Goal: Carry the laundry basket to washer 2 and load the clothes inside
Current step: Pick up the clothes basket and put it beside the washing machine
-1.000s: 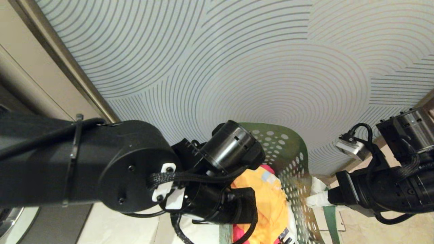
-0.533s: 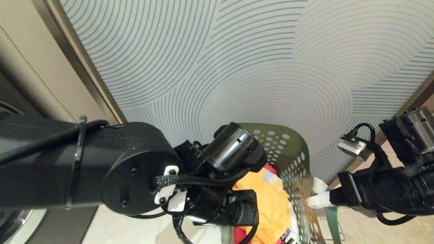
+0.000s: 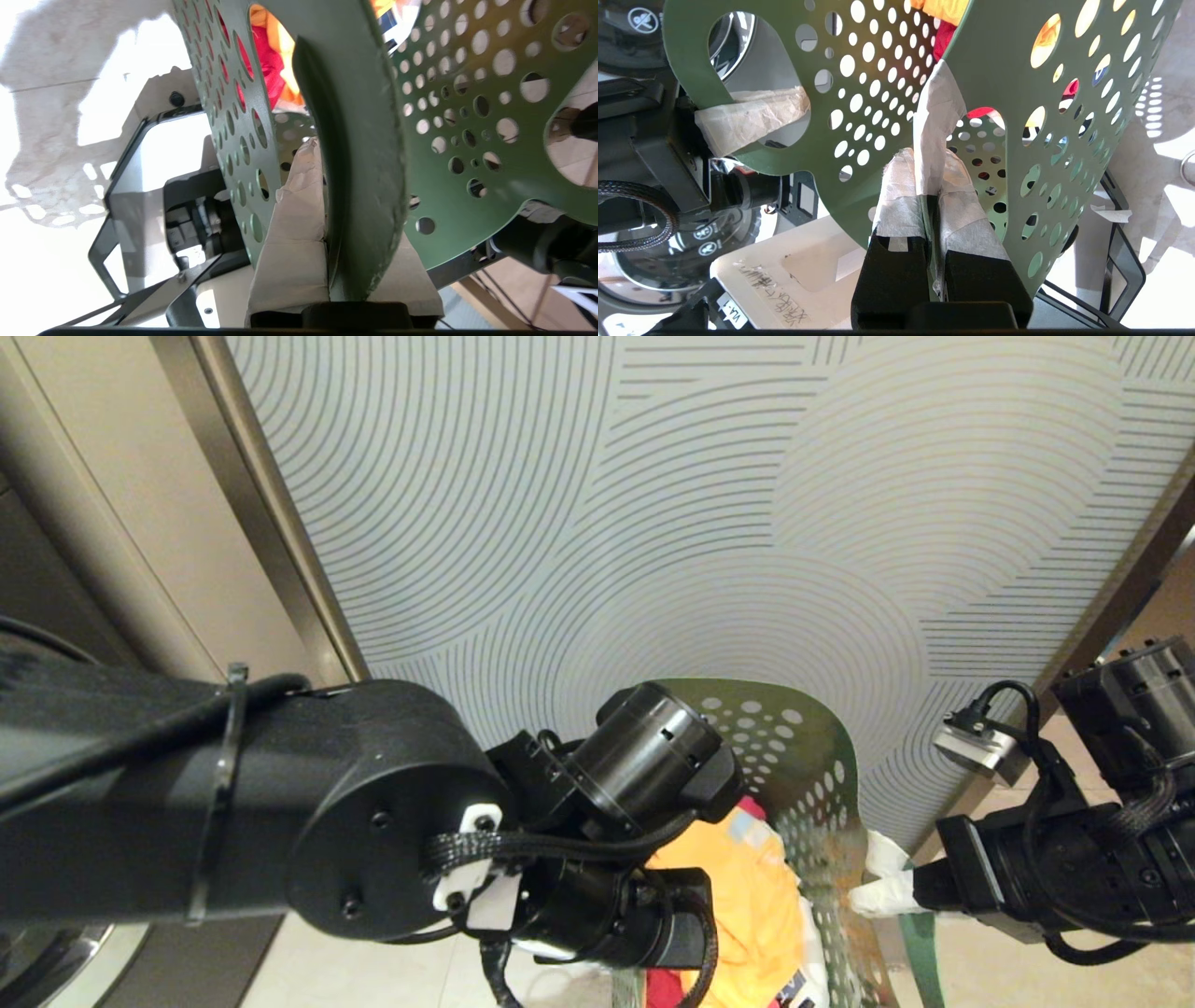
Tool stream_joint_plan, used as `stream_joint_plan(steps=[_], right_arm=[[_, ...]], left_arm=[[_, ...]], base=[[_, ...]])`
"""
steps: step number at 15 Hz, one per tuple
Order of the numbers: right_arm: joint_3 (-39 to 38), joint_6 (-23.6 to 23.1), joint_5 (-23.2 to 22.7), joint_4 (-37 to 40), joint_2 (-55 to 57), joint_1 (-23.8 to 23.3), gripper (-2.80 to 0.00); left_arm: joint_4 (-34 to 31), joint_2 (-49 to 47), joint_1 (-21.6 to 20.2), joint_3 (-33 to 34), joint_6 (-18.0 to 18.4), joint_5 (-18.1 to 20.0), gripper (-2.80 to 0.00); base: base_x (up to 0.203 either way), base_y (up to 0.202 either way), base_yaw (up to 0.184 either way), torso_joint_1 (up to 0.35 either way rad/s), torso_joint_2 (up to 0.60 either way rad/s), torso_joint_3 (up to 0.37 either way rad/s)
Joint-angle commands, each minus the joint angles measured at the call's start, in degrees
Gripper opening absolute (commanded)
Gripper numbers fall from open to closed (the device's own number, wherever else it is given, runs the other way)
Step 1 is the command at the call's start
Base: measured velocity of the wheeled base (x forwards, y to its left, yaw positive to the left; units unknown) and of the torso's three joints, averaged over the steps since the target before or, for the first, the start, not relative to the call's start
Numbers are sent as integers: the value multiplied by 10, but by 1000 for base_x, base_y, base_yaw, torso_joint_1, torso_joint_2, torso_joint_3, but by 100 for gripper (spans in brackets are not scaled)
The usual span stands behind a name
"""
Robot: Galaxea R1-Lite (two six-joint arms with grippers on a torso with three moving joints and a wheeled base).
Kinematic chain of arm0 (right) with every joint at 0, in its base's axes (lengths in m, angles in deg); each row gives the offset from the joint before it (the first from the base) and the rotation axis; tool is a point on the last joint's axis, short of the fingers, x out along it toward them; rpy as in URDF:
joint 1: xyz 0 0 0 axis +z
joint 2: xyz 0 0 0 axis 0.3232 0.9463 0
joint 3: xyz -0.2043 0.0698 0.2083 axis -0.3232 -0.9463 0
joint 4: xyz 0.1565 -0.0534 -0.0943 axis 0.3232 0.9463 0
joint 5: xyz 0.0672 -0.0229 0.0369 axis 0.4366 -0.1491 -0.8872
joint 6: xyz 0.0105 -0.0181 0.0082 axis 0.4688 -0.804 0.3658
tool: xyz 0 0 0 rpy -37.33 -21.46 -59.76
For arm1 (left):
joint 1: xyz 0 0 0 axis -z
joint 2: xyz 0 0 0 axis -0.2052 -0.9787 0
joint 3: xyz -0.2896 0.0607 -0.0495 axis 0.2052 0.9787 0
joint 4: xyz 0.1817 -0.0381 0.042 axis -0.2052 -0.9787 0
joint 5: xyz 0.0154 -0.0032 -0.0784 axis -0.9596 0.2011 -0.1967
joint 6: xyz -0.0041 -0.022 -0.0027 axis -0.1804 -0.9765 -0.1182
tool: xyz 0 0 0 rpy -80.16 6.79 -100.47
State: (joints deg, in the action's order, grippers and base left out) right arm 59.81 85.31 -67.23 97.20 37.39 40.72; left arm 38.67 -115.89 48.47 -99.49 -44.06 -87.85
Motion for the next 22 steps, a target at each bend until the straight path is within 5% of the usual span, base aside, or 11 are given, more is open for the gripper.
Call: stream_joint_plan(steps=[1,22], right_arm=[[0,1,-2,1,1,0,-280],[-42,-5,6,-2,-14,-1,-280]], left_arm=[[-8,-2,0,0,-2,-1,-280],[-12,-3,5,2,-3,-1,-280]], base=[[0,0,0,3,2,207],[0,-1,21,2,0,36]])
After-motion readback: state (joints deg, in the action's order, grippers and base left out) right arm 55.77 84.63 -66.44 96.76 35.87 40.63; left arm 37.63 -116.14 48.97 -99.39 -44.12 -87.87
